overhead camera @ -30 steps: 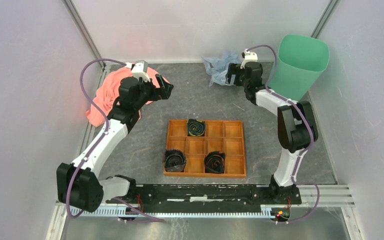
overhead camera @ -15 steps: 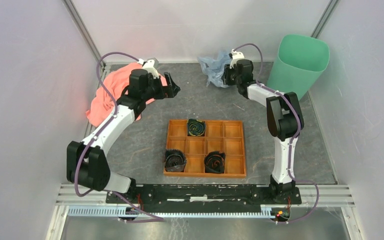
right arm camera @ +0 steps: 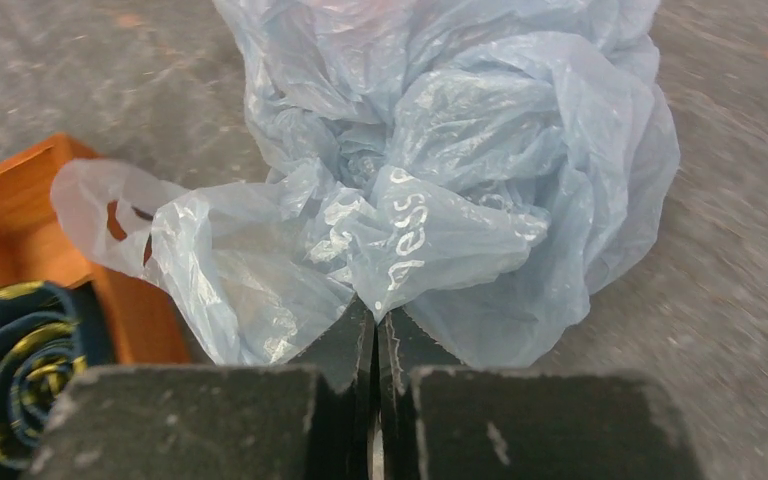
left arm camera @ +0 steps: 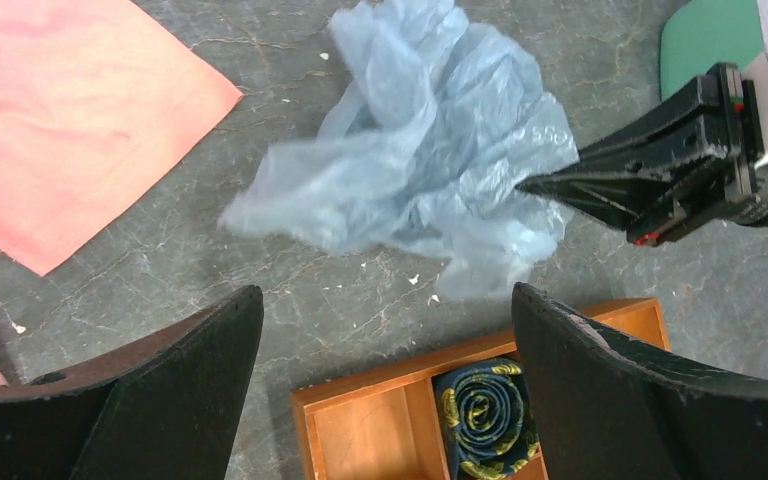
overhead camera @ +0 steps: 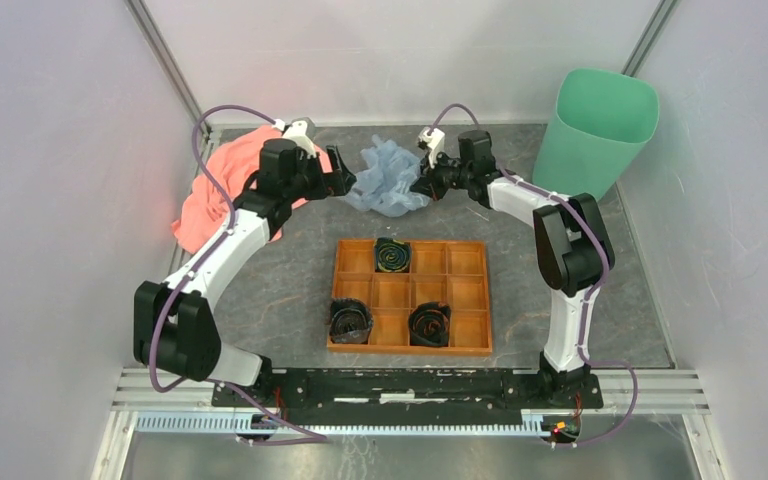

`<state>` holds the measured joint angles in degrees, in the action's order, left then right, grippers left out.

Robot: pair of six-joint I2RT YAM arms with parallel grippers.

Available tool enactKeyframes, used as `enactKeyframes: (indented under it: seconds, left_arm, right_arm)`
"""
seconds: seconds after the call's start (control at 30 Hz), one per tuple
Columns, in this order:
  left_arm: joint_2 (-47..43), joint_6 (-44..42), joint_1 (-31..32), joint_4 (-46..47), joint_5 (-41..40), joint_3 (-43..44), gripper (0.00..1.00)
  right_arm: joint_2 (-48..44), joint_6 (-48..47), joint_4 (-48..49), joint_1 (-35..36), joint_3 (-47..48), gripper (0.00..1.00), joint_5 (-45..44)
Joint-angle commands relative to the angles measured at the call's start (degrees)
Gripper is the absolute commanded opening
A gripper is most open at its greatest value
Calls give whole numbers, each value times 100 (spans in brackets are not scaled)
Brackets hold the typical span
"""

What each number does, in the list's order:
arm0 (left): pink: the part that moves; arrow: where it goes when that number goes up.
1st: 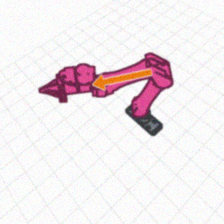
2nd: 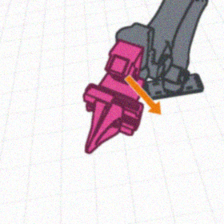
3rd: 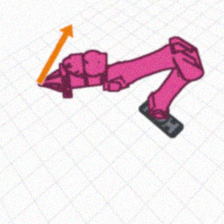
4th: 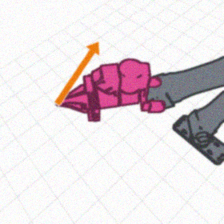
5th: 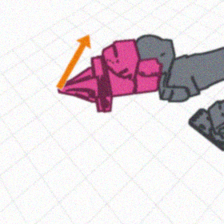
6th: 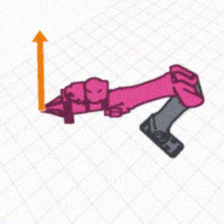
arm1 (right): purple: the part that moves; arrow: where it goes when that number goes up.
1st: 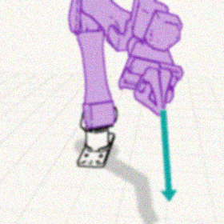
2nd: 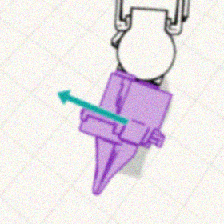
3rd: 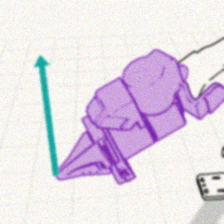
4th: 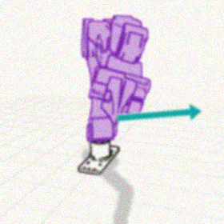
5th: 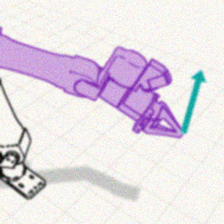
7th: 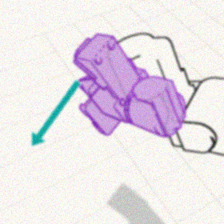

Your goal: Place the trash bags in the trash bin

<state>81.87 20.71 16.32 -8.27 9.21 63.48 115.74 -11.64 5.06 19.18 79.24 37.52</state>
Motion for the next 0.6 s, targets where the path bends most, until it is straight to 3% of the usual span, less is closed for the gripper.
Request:
enactKeyframes:
  seconds: [0.0,0.2,0.43,0.57]
  left_arm:
    - [50,-87,12,31,-173,64,100]
    - [804,-190,11,-420,373,445,100]
    - [1249,-117,33,-533,1061,608,99]
    - [1626,-197,65,-1067,579,889,89]
  right_arm:
    - [-179,-422,-212,42,80,0,1030]
    - [-240,-617,-335,112,64,0,1366]
    - [-172,-677,-490,110,387,0,1092]
    - [-126,-808,-815,105,586,0,1056]
